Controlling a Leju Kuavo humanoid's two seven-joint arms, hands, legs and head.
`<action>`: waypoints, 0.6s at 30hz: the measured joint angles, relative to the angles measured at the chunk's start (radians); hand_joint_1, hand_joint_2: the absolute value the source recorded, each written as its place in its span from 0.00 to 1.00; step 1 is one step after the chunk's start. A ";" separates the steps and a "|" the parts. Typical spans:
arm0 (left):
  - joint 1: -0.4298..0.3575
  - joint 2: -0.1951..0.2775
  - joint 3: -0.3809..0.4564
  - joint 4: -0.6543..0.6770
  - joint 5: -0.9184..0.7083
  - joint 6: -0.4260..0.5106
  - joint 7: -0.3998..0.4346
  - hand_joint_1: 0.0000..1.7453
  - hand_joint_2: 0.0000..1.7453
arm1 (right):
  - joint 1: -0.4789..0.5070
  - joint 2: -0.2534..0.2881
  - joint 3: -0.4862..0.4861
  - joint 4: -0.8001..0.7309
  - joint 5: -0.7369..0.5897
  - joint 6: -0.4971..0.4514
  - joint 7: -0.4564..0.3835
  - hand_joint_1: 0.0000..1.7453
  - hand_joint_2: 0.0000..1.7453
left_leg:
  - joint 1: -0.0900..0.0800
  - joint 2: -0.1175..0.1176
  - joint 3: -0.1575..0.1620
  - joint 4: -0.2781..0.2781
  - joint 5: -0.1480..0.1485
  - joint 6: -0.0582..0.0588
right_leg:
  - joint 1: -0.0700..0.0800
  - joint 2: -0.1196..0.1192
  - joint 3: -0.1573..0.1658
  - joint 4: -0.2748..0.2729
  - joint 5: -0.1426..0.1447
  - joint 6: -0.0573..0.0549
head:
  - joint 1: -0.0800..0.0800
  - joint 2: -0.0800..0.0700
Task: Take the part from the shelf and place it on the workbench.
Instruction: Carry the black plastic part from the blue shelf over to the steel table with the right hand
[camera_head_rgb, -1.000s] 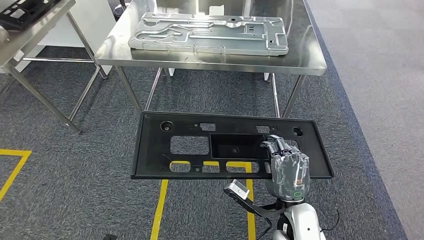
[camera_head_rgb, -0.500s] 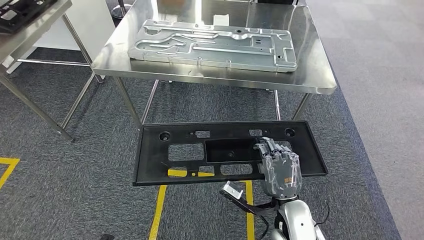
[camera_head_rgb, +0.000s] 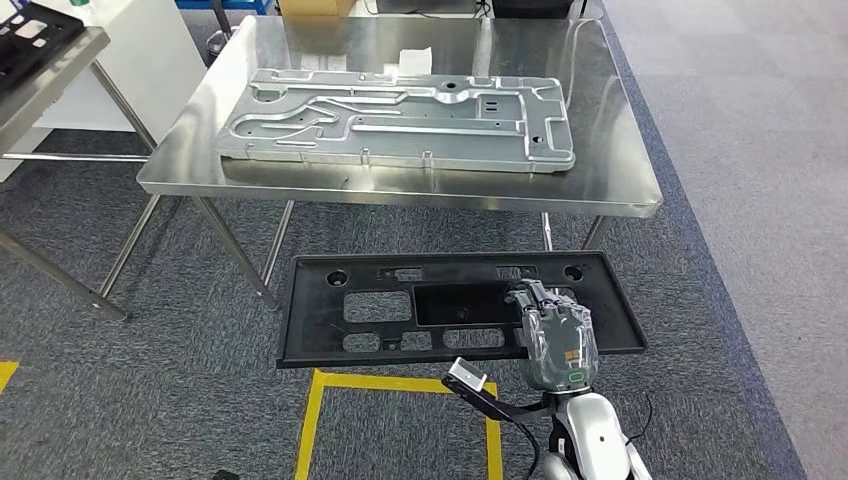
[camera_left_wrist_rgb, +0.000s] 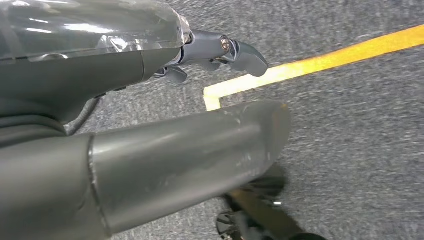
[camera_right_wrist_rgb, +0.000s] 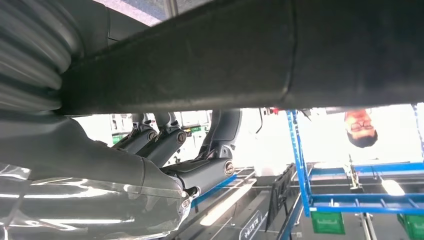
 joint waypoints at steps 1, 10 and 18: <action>0.002 0.000 -0.001 0.000 0.000 0.000 0.001 0.00 0.00 | -0.004 0.000 0.000 0.007 0.001 0.003 0.000 1.00 1.00 | 0.000 0.000 -0.012 -0.043 0.019 0.004 | 0.001 0.001 0.019 0.000 -0.017 0.002 | 0.000 0.000; -0.010 0.000 -0.007 0.000 -0.003 -0.002 0.004 0.00 0.00 | -0.062 0.000 0.000 0.041 0.040 0.021 0.006 1.00 1.00 | -0.012 -0.006 0.075 -0.214 0.233 0.043 | -0.002 0.005 -0.004 0.187 -0.010 0.049 | 0.002 0.000; 0.002 -0.004 -0.017 0.002 -0.017 -0.005 0.004 0.00 0.00 | -0.117 -0.014 0.001 0.073 0.104 0.064 0.008 1.00 1.00 | -0.008 -0.017 0.254 -0.248 0.105 0.038 | 0.001 -0.005 -0.252 0.123 0.015 0.048 | 0.004 0.000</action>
